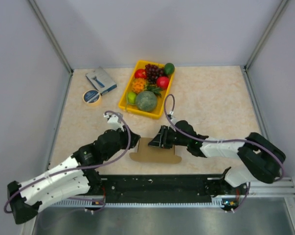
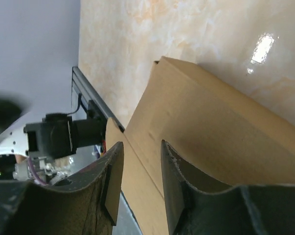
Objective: Fold the paper box
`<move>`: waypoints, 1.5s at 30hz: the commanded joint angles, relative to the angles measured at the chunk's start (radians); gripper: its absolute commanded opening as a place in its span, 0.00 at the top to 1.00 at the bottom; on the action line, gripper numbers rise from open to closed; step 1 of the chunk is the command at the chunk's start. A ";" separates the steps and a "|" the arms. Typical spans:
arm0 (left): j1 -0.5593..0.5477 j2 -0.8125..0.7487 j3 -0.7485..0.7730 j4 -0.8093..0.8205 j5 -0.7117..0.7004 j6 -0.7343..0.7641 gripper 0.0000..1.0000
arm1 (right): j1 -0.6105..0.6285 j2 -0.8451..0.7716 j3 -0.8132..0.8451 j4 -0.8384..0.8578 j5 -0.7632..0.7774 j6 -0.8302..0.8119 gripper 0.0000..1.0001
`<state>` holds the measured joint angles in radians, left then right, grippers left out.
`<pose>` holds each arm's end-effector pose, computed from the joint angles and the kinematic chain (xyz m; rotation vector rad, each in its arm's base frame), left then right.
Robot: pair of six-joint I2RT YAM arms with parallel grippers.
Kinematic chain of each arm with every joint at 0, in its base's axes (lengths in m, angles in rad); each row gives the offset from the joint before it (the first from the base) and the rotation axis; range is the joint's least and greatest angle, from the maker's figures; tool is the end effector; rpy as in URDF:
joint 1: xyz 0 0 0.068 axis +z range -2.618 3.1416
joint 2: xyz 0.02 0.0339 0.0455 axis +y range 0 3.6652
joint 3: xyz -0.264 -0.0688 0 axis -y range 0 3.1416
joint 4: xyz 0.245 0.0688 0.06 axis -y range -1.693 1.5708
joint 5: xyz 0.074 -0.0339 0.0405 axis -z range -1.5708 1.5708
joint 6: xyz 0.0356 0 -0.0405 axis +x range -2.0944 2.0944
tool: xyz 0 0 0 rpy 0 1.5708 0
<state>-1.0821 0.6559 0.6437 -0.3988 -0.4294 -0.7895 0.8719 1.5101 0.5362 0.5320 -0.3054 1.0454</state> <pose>0.0854 -0.1290 0.2890 0.0090 2.0313 -0.8003 0.1777 0.2281 0.1619 -0.0244 2.3469 1.4171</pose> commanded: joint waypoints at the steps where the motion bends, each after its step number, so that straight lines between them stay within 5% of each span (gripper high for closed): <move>1: 0.261 0.100 -0.150 0.294 0.473 0.076 0.65 | -0.030 -0.203 -0.013 -0.199 -0.001 -0.171 0.62; 4: 0.284 0.204 -0.193 0.510 0.633 0.114 0.68 | -0.043 -0.327 -0.031 -0.320 0.006 -0.218 0.61; 7: 0.284 0.303 -0.167 0.525 0.721 0.134 0.71 | -0.056 -0.410 -0.094 -0.365 0.015 -0.217 0.62; 16: 0.284 0.324 -0.302 0.561 0.650 0.099 0.72 | -0.082 -0.288 -0.317 0.069 -0.133 -0.129 0.77; 22: 0.284 0.338 -0.352 0.563 0.630 0.082 0.64 | -0.083 -0.342 -0.269 -0.148 -0.072 -0.266 0.76; 27: 0.286 0.185 -0.342 0.476 0.621 0.111 0.39 | -0.083 -0.427 -0.203 -0.432 -0.015 -0.424 0.71; 29: 0.284 0.118 -0.311 0.434 0.595 0.130 0.37 | -0.082 -0.453 -0.165 -0.505 0.020 -0.504 0.70; 31: 0.286 0.077 -0.274 0.315 0.560 0.145 0.18 | -0.082 -0.471 -0.116 -0.622 0.029 -0.563 0.68; 34: 0.284 0.021 -0.205 0.157 0.461 0.151 0.04 | -0.082 -0.533 -0.085 -0.707 0.048 -0.597 0.62; 38: 0.310 0.066 -0.171 0.075 0.421 0.156 0.02 | -0.080 -0.605 -0.074 -0.757 0.020 -0.630 0.52; 42: 0.350 0.177 -0.190 0.158 0.532 0.156 0.05 | -0.085 -0.654 -0.065 -0.823 0.120 -0.599 0.38; 45: 0.373 0.244 -0.196 0.213 0.555 0.153 0.10 | -0.148 -0.640 -0.076 -0.825 0.112 -0.585 0.37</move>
<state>-0.7357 0.8326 0.4488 -0.2390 0.0742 -0.6510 0.7876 0.8703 0.4244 -0.2371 -0.2440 0.4637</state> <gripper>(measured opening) 0.922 0.623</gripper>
